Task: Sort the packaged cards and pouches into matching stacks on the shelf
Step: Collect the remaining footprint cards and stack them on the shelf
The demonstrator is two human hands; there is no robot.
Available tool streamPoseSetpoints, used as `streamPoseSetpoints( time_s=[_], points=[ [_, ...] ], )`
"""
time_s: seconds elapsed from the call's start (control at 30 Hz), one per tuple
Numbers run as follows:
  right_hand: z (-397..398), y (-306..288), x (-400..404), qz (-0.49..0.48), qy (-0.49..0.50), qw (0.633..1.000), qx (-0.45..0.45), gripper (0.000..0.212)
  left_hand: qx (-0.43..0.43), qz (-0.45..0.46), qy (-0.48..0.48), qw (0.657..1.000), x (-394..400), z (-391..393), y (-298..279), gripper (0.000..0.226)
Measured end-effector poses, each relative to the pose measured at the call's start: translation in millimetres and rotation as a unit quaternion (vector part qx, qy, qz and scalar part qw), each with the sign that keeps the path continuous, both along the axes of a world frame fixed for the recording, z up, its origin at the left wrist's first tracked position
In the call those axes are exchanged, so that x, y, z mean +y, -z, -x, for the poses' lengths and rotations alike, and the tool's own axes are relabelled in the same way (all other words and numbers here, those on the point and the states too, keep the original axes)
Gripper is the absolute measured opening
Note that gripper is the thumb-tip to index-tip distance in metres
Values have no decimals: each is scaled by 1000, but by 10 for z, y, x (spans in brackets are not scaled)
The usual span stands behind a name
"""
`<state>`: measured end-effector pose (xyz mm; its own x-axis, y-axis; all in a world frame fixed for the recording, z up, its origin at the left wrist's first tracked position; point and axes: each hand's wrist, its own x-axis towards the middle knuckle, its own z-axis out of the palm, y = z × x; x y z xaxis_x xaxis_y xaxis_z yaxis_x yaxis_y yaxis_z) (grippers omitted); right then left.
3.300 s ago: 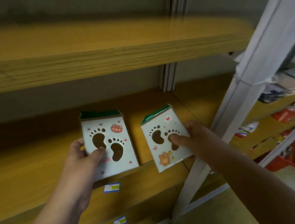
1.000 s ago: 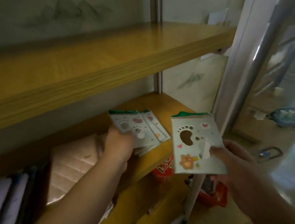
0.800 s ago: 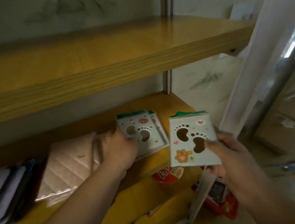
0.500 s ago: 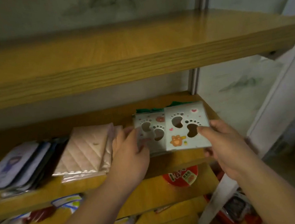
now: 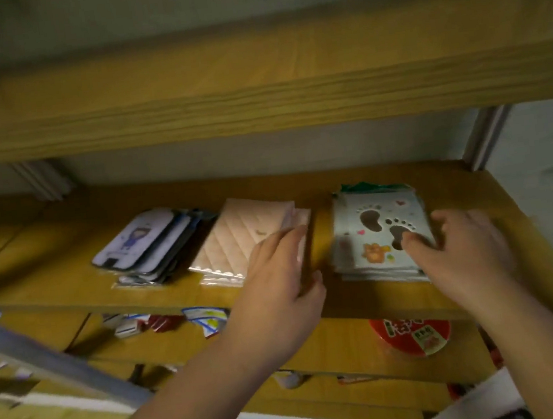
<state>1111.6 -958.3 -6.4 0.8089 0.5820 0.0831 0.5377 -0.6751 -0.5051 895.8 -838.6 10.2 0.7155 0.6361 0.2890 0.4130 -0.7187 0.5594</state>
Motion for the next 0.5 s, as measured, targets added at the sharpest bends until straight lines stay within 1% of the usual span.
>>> streamPoseSetpoints(
  time_s=[0.03, 0.1, 0.17, 0.23, 0.37, 0.5],
  points=[
    [42, -29, 8, -1, -2, 999, -46, 61, 14, -7, -7, 1000, 63, 52, -13, 62],
    [175, -113, 41, -17, -32, 992, -121, 60, 42, -28, -20, 999, 203, 176, -45, 58],
    [351, -194, 103, -24, -70, 985, -154, 58, 64, -45, -36, 996, 319, 317, -58, 54],
    [564, -263, 188, -30, -110, 981, -156, 56, 74, -53, -49, 995, 402, 463, -56, 52],
    [982, -370, 410, -43, -167, 978, -120, 58, 80, -74, -69, 992, 616, 759, -66, 52],
    [1376, -344, 708, -43, -227, 963, -142, 54, 73, -90, -108, 987, 974, 1126, -67, 47]
  ],
)
